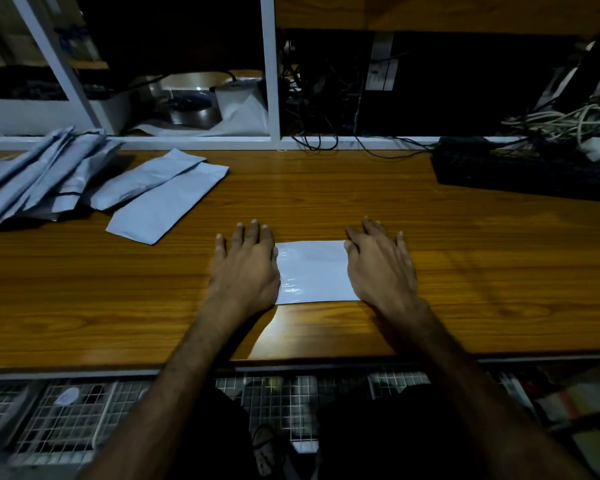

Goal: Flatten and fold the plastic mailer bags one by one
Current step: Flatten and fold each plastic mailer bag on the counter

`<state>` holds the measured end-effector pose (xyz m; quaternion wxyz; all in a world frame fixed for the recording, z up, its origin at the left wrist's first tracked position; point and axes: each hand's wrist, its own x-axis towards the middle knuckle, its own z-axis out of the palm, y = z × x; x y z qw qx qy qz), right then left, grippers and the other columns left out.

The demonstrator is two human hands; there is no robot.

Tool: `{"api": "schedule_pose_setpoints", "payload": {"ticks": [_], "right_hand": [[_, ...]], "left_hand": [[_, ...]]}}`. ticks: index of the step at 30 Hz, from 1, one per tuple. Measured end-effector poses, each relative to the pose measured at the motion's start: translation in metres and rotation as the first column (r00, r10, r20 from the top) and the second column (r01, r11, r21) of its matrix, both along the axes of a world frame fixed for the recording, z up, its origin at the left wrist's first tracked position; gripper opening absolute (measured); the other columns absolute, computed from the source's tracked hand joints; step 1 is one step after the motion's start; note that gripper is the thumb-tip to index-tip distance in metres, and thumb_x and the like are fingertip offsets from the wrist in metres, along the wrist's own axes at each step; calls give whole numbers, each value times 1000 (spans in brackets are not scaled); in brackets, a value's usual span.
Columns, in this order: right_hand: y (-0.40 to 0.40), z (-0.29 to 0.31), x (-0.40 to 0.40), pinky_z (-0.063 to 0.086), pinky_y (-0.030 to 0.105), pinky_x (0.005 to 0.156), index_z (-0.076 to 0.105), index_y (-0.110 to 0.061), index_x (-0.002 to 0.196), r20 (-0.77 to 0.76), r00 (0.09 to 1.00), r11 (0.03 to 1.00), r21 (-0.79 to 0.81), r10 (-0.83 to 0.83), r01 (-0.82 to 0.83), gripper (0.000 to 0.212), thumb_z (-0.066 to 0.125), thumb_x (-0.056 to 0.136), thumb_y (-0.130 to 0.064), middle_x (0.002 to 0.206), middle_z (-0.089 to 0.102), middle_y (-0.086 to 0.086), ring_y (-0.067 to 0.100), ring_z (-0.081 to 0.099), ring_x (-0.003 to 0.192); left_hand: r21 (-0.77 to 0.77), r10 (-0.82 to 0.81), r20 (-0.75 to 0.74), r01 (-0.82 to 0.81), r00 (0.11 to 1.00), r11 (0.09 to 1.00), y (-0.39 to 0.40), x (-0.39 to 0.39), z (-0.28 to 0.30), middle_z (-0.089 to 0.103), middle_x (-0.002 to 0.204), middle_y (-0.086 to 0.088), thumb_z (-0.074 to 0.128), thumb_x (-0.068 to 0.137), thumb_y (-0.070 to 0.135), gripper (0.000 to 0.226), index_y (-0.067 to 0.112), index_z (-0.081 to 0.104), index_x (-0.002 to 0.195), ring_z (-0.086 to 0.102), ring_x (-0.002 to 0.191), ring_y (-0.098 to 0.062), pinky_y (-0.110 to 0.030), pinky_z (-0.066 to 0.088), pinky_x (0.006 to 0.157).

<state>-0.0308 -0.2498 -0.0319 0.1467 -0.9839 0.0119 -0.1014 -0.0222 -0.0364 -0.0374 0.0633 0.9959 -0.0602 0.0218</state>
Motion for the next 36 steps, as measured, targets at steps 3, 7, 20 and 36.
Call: {"api": "schedule_pose_setpoints", "payload": {"ticks": [3,7,20,36], "right_hand": [[-5,0,-1,8,54,126,48,-22,153,5,1000,1000,4,-15,15,44,38,111,-34,166,33,10,27,22,157],[-13,0,-1,9,55,126,49,-21,153,2,999,999,19,-36,36,45,38,111,-34,166,34,10,27,22,157],[-43,0,-1,15,57,125,49,-19,152,-10,998,998,-40,-57,56,45,37,112,-36,163,38,13,29,27,155],[-34,10,-22,54,39,87,68,-17,119,223,973,994,76,57,-76,22,51,107,-22,120,69,2,26,64,108]], "left_hand": [[-15,20,1,-20,1000,1000,9,0,-1,15,172,-11,25,111,35,57,12,19,163,5,159,-35,-62,4,126],[-27,60,-6,-61,998,998,21,-2,0,13,173,-10,23,112,36,57,13,18,164,3,160,-35,-62,2,126],[4,76,37,-76,996,997,34,-1,-2,20,170,-12,28,111,35,56,13,22,162,8,159,-35,-64,8,124],[-102,-32,236,57,971,993,16,-32,15,46,159,-7,45,107,26,40,15,57,143,29,154,-29,-52,19,126]]}}
